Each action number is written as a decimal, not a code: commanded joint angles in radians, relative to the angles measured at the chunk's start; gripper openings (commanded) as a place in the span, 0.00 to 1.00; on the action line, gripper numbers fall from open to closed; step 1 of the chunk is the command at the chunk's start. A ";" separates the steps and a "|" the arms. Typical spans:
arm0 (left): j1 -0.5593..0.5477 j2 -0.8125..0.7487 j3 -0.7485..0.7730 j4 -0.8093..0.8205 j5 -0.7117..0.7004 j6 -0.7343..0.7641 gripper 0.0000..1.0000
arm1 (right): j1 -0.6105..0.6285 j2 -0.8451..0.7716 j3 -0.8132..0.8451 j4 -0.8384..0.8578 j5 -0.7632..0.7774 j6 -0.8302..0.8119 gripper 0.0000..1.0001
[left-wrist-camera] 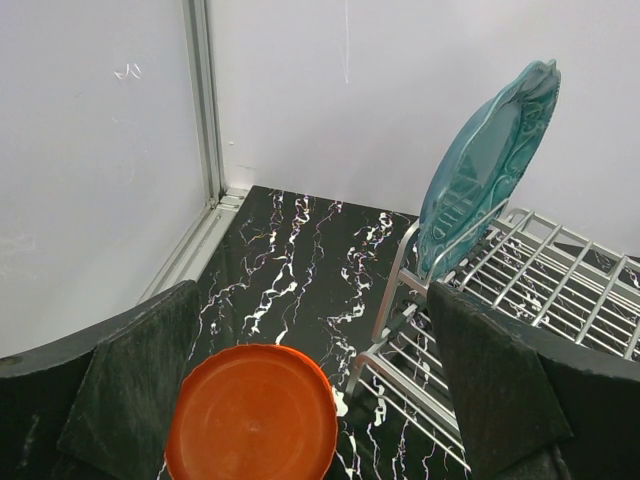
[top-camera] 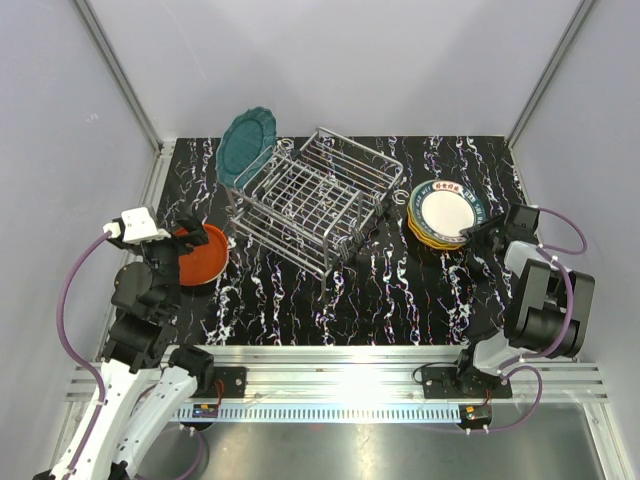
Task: Load the plates into the dish rack
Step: Grab a plate with the right arm
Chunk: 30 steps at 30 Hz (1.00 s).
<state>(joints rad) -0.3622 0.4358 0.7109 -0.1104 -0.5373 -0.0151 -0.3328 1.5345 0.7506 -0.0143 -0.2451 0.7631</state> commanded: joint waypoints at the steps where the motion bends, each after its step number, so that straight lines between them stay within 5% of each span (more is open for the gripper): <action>1: -0.006 -0.002 0.002 0.049 0.010 0.009 0.99 | 0.005 -0.056 -0.028 -0.061 0.024 -0.036 0.39; 30: -0.027 -0.028 -0.005 0.055 -0.023 0.009 0.99 | 0.005 -0.324 0.076 -0.213 -0.003 0.061 0.13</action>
<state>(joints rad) -0.3840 0.4175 0.7109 -0.1093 -0.5423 -0.0151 -0.3347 1.2583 0.7601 -0.2302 -0.2283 0.7979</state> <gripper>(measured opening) 0.988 0.151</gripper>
